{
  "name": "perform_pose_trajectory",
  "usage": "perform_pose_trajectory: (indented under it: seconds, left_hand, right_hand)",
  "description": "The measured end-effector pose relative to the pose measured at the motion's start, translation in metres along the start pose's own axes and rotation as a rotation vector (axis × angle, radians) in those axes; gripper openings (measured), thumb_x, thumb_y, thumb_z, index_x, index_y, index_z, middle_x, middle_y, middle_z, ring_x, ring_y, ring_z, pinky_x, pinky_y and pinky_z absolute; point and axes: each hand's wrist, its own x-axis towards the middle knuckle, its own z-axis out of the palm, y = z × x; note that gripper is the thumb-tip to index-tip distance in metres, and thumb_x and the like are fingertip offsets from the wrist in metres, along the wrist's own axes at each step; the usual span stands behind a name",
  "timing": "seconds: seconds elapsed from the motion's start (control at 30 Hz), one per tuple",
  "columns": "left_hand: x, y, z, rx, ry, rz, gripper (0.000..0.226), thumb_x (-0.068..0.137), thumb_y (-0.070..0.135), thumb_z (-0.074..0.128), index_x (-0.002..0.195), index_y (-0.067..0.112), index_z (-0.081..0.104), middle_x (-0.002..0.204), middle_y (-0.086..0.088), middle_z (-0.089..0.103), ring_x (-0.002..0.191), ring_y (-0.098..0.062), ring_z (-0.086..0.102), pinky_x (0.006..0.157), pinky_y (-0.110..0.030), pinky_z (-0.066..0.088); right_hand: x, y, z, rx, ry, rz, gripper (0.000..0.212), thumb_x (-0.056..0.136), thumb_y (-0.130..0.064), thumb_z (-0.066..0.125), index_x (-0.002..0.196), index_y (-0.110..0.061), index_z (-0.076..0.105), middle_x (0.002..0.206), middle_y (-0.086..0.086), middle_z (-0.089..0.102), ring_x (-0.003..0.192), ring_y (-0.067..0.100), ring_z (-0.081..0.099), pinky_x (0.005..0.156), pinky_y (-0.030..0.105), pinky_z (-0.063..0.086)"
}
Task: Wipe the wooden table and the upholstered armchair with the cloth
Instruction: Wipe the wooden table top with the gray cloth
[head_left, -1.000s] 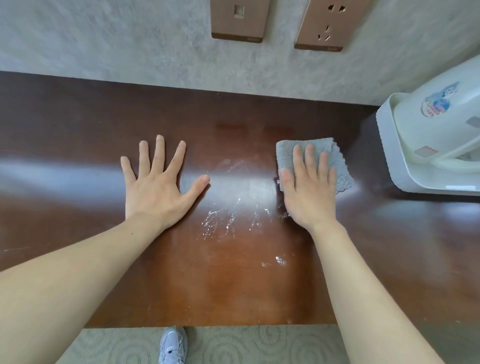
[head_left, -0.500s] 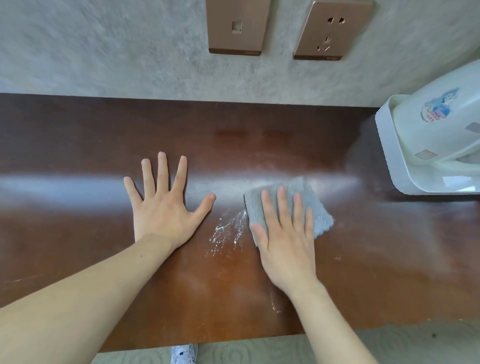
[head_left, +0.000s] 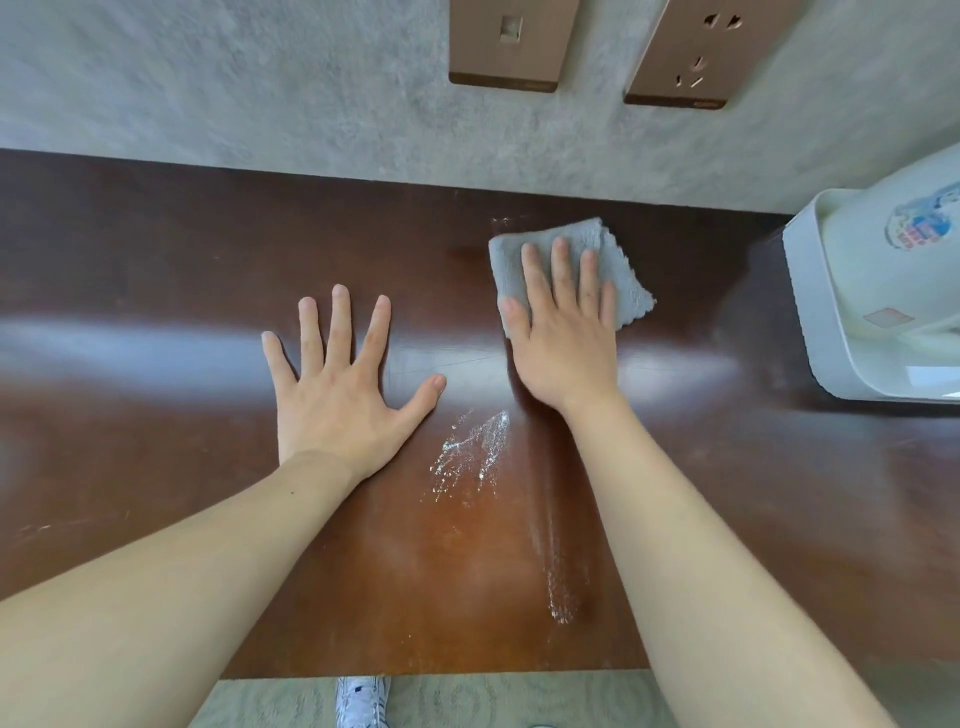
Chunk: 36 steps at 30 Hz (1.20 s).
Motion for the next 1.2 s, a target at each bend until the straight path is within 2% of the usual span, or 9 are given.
perform_pose_trajectory:
  seconds: [0.2,0.37,0.47,0.63,0.9,1.07,1.2]
  left_hand:
    - [-0.001,0.004,-0.007,0.021,-0.065,-0.009,0.093,0.083,0.089,0.004,0.16,0.037,-0.004,0.17,-0.003,-0.009,0.155,-0.031,-0.013,0.12,-0.065,0.0]
    - [0.0,0.002,-0.005,0.01,-0.053,-0.003,0.091,0.086,0.087,0.007,0.161,0.035,0.002,0.17,-0.004,-0.003,0.156,-0.032,-0.008,0.12,-0.066,0.004]
    - [0.001,0.002,-0.003,0.012,-0.046,0.0,0.09,0.088,0.085,0.011,0.161,0.034,0.008,0.17,-0.005,0.002,0.156,-0.033,-0.004,0.12,-0.066,0.007]
    - [0.0,0.002,-0.003,0.008,-0.05,-0.009,0.088,0.089,0.083,0.01,0.161,0.034,0.01,0.17,-0.005,0.003,0.156,-0.032,-0.005,0.12,-0.065,0.006]
    - [0.001,0.003,-0.004,0.019,-0.053,-0.011,0.087,0.09,0.083,0.009,0.161,0.034,0.009,0.17,-0.004,0.003,0.156,-0.031,-0.006,0.12,-0.065,0.005]
    - [0.0,0.002,-0.005,0.005,-0.06,-0.016,0.086,0.089,0.083,0.005,0.161,0.036,0.007,0.17,-0.003,0.001,0.156,-0.03,-0.007,0.121,-0.064,0.003]
    - [-0.001,0.001,-0.007,-0.014,-0.068,-0.016,0.085,0.089,0.081,-0.001,0.161,0.036,0.005,0.17,-0.002,-0.001,0.156,-0.029,-0.008,0.121,-0.063,0.003]
  right_hand:
    - [-0.131,-0.009,0.023,-0.001,0.006,0.045,0.06,0.104,-0.054,0.009,0.158,-0.031,-0.003,0.167,0.003,-0.008,0.152,0.027,-0.015,0.123,0.051,0.002]
    - [-0.189,-0.016,0.036,-0.038,-0.057,0.037,0.061,0.104,-0.051,0.018,0.159,-0.029,0.007,0.167,0.005,0.0,0.153,0.033,-0.001,0.118,0.055,0.009]
    - [-0.16,-0.016,0.031,-0.051,-0.067,0.0,0.06,0.104,-0.053,0.013,0.159,-0.03,0.006,0.167,0.006,0.002,0.153,0.032,-0.003,0.119,0.055,0.007]
    - [-0.062,-0.025,0.019,-0.014,-0.037,0.05,0.06,0.102,-0.056,0.005,0.156,-0.036,-0.012,0.166,0.002,-0.016,0.15,0.027,-0.024,0.121,0.053,-0.008]
    - [0.065,-0.037,-0.006,0.025,-0.093,0.037,0.059,0.102,-0.054,0.009,0.156,-0.038,-0.01,0.165,0.001,-0.017,0.15,0.029,-0.022,0.119,0.054,-0.014]
    - [0.062,-0.04,-0.003,0.042,-0.069,0.034,0.058,0.103,-0.052,0.011,0.157,-0.037,-0.005,0.166,0.002,-0.014,0.151,0.029,-0.02,0.12,0.053,-0.012]
    - [-0.002,-0.043,0.007,0.05,-0.009,0.022,0.057,0.104,-0.051,0.013,0.158,-0.036,-0.001,0.167,0.002,-0.007,0.152,0.028,-0.014,0.122,0.052,-0.006]
